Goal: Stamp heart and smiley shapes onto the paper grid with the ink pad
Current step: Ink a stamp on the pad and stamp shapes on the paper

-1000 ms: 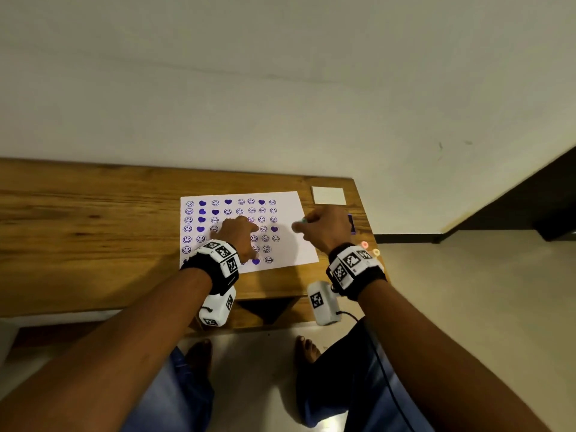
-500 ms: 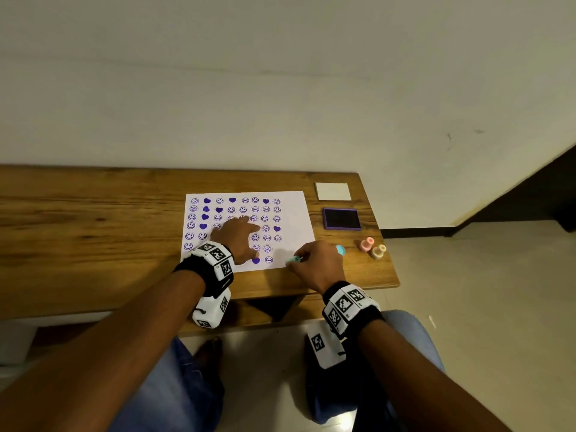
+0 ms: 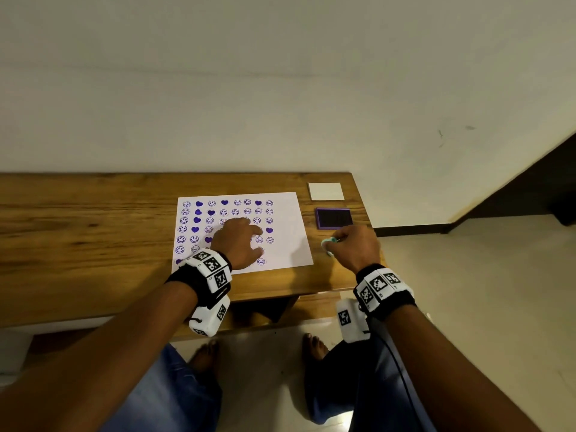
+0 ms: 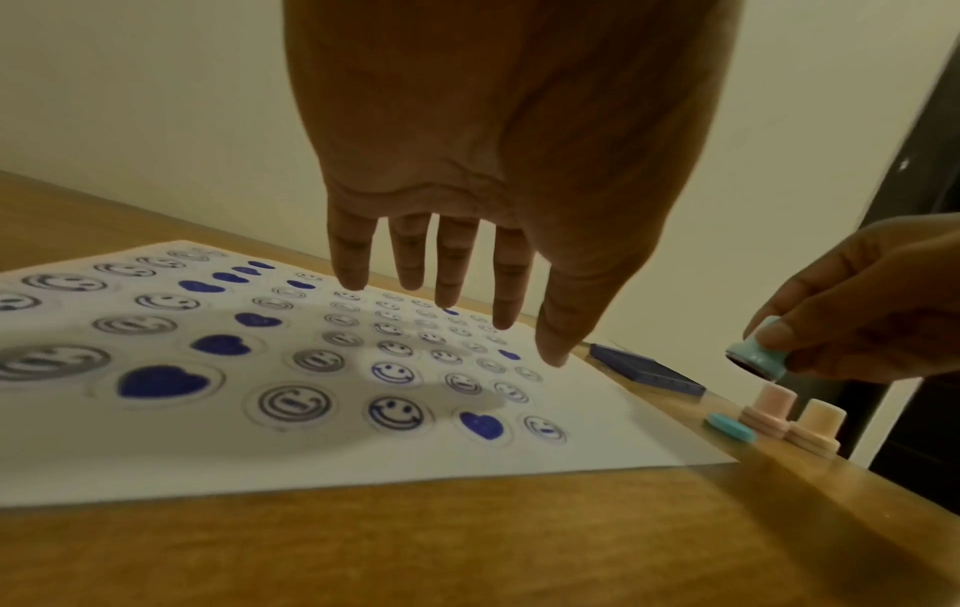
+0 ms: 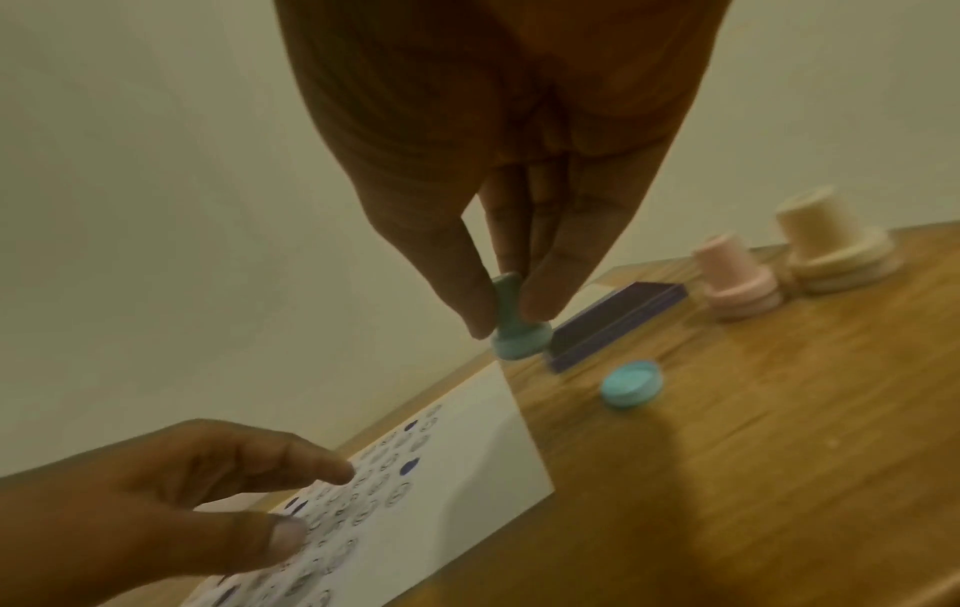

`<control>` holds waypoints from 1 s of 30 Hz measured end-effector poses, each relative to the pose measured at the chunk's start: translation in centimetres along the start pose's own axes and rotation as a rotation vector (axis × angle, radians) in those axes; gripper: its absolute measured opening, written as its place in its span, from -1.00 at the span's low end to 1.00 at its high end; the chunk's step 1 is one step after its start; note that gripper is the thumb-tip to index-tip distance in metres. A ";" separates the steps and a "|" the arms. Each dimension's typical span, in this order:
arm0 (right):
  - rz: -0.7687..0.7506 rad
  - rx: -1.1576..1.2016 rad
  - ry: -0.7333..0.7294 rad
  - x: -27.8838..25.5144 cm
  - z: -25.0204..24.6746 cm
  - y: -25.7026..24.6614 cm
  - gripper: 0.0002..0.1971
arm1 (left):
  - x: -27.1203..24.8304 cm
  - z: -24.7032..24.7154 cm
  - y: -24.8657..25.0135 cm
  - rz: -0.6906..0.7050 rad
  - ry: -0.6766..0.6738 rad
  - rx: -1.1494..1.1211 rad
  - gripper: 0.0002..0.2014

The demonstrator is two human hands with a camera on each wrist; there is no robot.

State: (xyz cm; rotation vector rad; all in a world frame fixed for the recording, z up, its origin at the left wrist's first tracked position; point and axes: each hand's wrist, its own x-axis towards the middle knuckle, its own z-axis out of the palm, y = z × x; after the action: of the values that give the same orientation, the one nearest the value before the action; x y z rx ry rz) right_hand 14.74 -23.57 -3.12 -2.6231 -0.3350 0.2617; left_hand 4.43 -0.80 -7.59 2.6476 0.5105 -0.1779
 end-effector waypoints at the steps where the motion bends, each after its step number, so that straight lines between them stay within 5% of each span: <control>1: 0.022 -0.027 -0.002 0.3 -0.2 0.5 -0.78 | -0.1 0.2 0.5 0.008 -0.005 0.024 -0.47; 30: 0.054 -0.136 -0.008 2.7 2.9 2.8 -0.79 | -1.2 3.1 2.0 0.015 -0.027 0.081 -0.42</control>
State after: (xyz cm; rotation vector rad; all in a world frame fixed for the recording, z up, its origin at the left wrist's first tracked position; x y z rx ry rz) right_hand 17.15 -23.93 -7.33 -2.7690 -0.2949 0.2762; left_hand 3.95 -4.20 -9.36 2.7227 0.4836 -0.2333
